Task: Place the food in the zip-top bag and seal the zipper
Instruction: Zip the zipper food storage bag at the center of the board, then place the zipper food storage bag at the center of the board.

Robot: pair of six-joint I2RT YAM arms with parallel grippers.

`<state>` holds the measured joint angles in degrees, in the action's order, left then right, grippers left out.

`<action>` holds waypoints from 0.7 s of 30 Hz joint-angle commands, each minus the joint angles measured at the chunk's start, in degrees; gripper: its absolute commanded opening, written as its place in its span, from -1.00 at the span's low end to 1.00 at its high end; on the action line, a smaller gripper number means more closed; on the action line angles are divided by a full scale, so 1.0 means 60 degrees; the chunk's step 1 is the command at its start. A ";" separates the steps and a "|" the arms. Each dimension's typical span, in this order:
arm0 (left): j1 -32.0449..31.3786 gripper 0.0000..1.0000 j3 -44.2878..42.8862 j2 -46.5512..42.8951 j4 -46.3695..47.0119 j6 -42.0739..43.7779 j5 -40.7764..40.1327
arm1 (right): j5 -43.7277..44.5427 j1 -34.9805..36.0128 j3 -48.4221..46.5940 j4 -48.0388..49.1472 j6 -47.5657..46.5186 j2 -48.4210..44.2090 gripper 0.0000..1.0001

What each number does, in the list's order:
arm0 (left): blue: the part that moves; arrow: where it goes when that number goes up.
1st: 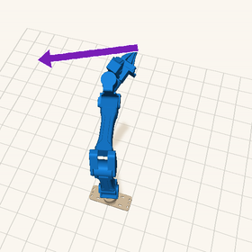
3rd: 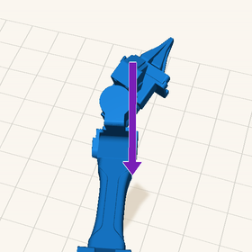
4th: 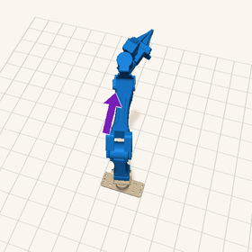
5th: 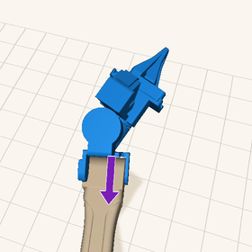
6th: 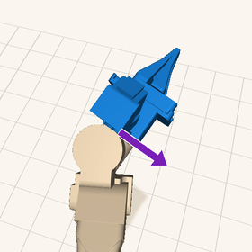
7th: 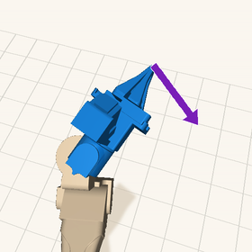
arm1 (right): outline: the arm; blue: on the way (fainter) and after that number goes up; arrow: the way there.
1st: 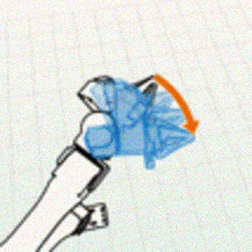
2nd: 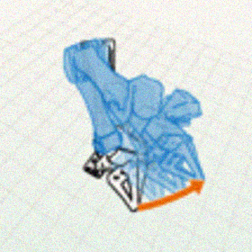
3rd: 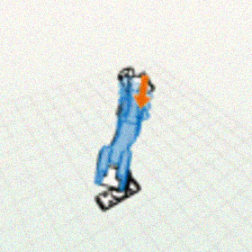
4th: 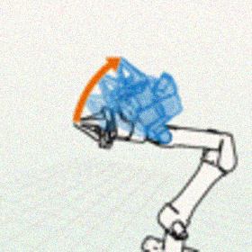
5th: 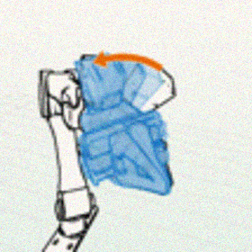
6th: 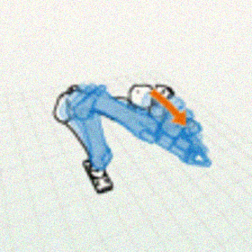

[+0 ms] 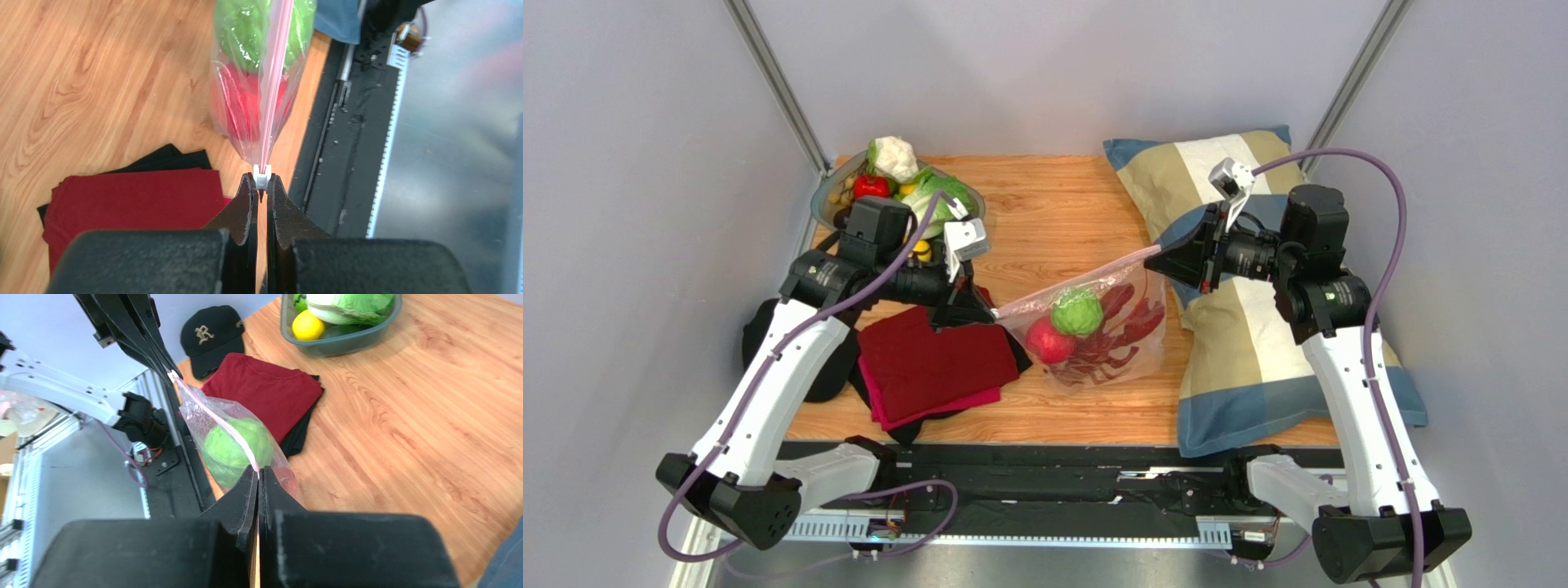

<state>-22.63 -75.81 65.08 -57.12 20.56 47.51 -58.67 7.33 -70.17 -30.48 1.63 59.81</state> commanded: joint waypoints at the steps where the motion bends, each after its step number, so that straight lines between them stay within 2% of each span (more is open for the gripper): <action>1: 0.0169 -1.00 -0.1600 0.0007 -0.1975 0.0192 0.0885 | -0.0591 -0.0168 0.0063 0.0861 0.1352 -0.0666 -1.00; 2: 0.0169 -1.00 -0.1850 0.0211 -0.2109 0.0149 0.0901 | -0.0563 -0.0080 0.0195 0.0948 0.1862 -0.0754 -1.00; 5: 0.0183 -1.00 -0.2408 0.0752 -0.2140 -0.0232 0.0813 | 0.0107 0.0052 0.0796 0.0935 0.2116 -0.0843 -1.00; 11: 0.0373 -1.00 -0.2818 0.2537 -0.0941 -0.1432 0.0301 | 0.1485 0.0038 0.0900 0.0729 0.1561 0.0957 -1.00; 16: 0.0652 -1.00 -0.3404 0.3932 0.0597 -0.1829 -0.1075 | 0.2439 0.0037 0.0724 0.1476 0.1092 0.2305 -1.00; 19: 0.0755 -0.87 -0.4062 0.4884 0.0834 -0.1713 -0.1253 | 0.2762 0.0037 0.0446 0.1593 0.0799 0.3125 -1.00; 21: 0.0769 -0.63 -0.4444 0.5426 0.0718 -0.1478 -0.1093 | 0.2908 0.0023 0.0358 0.1579 0.0710 0.3565 -0.94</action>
<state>-18.57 -96.36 95.53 -57.34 11.60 41.65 -44.99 7.42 -64.90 -24.56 8.99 78.81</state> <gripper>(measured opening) 0.121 0.006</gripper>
